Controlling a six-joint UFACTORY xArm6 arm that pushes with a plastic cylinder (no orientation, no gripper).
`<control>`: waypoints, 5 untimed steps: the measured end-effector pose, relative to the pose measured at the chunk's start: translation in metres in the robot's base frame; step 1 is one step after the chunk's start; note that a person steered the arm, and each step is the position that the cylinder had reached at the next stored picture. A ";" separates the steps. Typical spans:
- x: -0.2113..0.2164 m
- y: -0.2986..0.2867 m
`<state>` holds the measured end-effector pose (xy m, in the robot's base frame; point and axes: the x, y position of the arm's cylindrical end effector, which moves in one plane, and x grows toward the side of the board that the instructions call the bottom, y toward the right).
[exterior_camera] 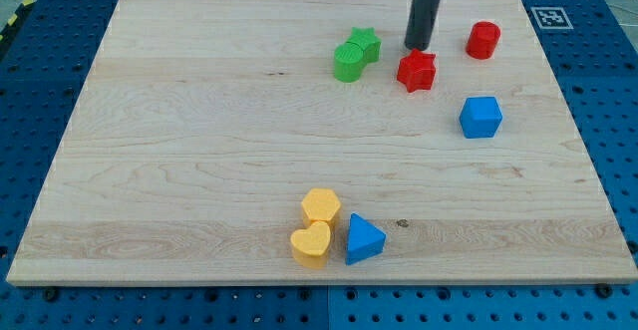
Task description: Push the red star into the green blocks
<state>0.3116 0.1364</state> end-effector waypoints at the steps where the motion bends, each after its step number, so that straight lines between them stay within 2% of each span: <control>1: 0.014 0.013; 5: 0.071 0.053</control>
<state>0.3827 0.1893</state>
